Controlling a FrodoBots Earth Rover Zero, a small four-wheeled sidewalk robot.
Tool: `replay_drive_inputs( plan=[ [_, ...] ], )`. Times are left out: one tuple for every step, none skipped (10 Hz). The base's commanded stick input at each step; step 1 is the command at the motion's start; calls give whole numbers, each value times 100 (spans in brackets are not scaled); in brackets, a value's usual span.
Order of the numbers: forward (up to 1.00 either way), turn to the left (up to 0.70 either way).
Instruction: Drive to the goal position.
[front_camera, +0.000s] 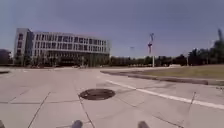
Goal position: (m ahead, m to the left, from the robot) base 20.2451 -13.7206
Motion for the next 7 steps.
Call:
replay_drive_inputs(
  plan=[
    [85,0],
    [85,0],
    [85,0],
    [85,0],
    [85,0],
    [85,0],
    [85,0]
  ],
)
